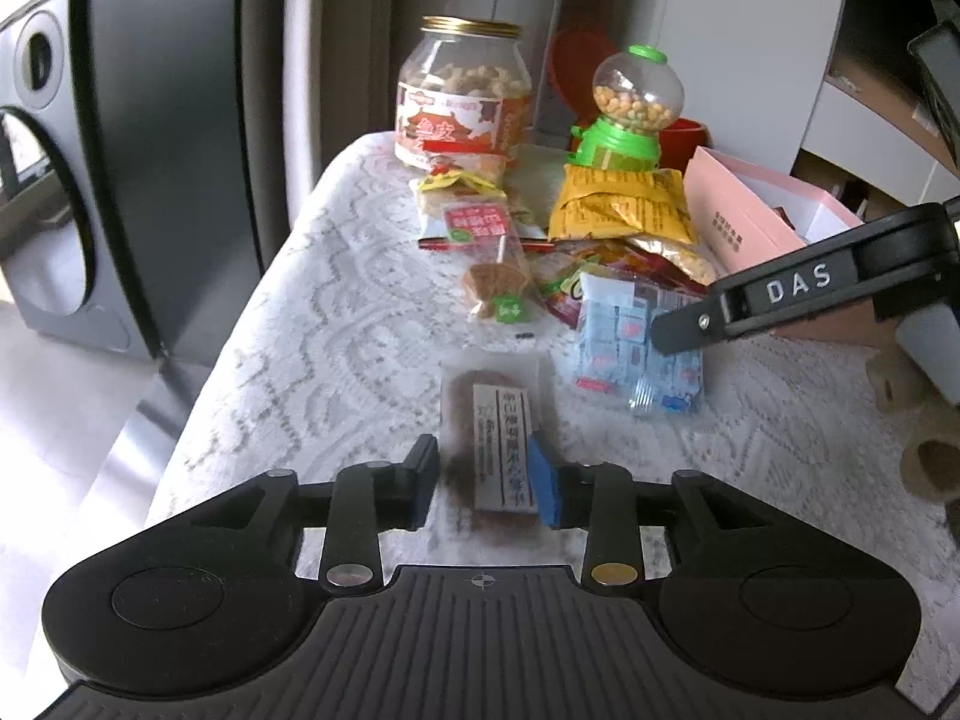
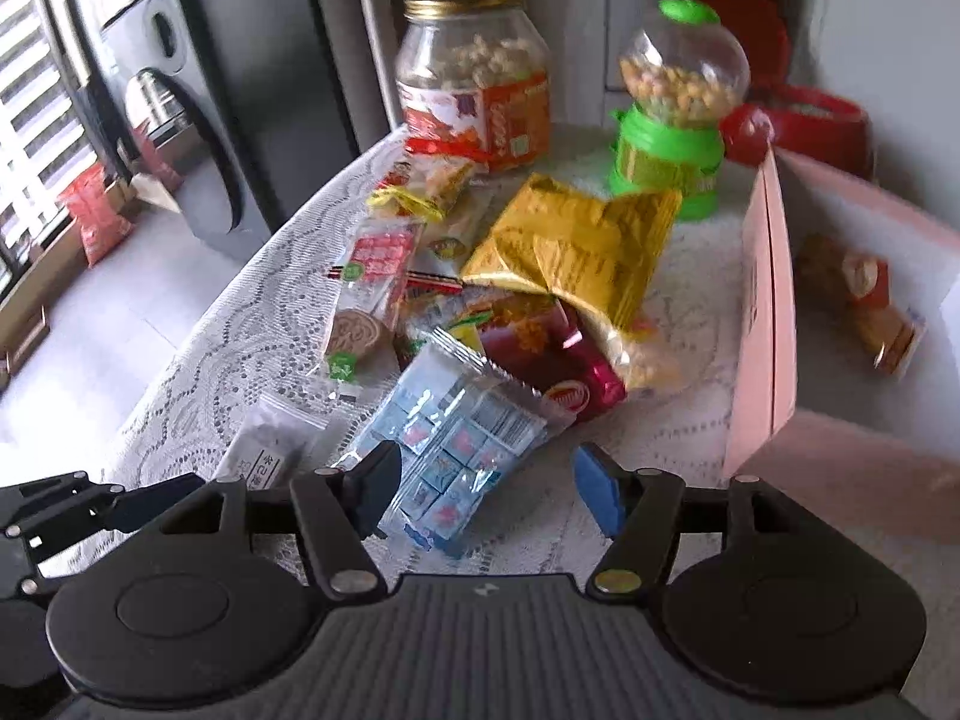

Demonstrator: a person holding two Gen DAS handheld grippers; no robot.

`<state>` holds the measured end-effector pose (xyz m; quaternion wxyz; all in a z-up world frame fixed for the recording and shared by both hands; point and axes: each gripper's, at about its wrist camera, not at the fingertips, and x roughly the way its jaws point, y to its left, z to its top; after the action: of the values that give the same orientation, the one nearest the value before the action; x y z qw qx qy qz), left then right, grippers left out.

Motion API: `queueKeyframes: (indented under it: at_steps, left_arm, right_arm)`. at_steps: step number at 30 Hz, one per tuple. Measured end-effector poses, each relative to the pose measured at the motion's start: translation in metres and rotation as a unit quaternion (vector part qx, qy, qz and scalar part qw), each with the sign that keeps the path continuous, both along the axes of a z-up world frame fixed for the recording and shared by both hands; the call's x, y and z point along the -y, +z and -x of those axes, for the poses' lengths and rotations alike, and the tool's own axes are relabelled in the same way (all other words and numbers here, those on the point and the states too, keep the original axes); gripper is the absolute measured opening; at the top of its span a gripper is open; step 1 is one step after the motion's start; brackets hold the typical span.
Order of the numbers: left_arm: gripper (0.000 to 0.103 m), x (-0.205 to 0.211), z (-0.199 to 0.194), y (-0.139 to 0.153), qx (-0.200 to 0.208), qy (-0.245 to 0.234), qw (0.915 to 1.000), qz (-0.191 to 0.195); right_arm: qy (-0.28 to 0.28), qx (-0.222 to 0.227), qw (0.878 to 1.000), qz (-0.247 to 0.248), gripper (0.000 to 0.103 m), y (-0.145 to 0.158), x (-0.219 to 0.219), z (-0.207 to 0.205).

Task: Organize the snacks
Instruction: 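Grasp the blue-and-white candy bag with the right tool while the left holds the cookie packet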

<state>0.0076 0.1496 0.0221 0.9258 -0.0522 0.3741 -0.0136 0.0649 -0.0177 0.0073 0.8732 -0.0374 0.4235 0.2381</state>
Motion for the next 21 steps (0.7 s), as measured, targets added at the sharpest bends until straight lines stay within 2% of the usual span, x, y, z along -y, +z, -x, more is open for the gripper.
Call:
queueKeyframes:
  at_steps: [2, 6, 8, 9, 14, 21]
  left_arm:
    - [0.046, 0.007, -0.008, -0.004, -0.008, -0.01, 0.9998, -0.013]
    - [0.051, 0.019, -0.019, -0.008, -0.002, -0.018, 0.9988, -0.045]
    - [0.051, 0.022, -0.022, -0.008, -0.004, -0.023, 0.9985, -0.05]
    - [0.047, 0.022, -0.021, -0.007, -0.004, -0.024, 0.9983, -0.053]
    - [0.041, 0.014, 0.0, -0.006, 0.008, -0.026, 0.9995, -0.016]
    - [0.041, 0.0, 0.017, 0.002, 0.011, 0.015, 0.9996, -0.023]
  right_arm:
    - [-0.01, -0.008, 1.0, -0.005, 0.065, -0.004, 0.005, -0.001]
    - [-0.023, -0.02, 0.999, -0.018, 0.065, -0.012, 0.017, 0.0]
    - [-0.029, -0.023, 0.999, -0.021, 0.067, -0.014, 0.022, 0.0]
    - [-0.032, -0.026, 0.999, -0.025, 0.067, -0.014, 0.023, -0.001]
    - [-0.039, -0.034, 0.998, -0.048, 0.069, -0.01, 0.025, 0.0]
    - [-0.032, -0.039, 0.998, -0.038, 0.071, -0.014, -0.008, -0.002]
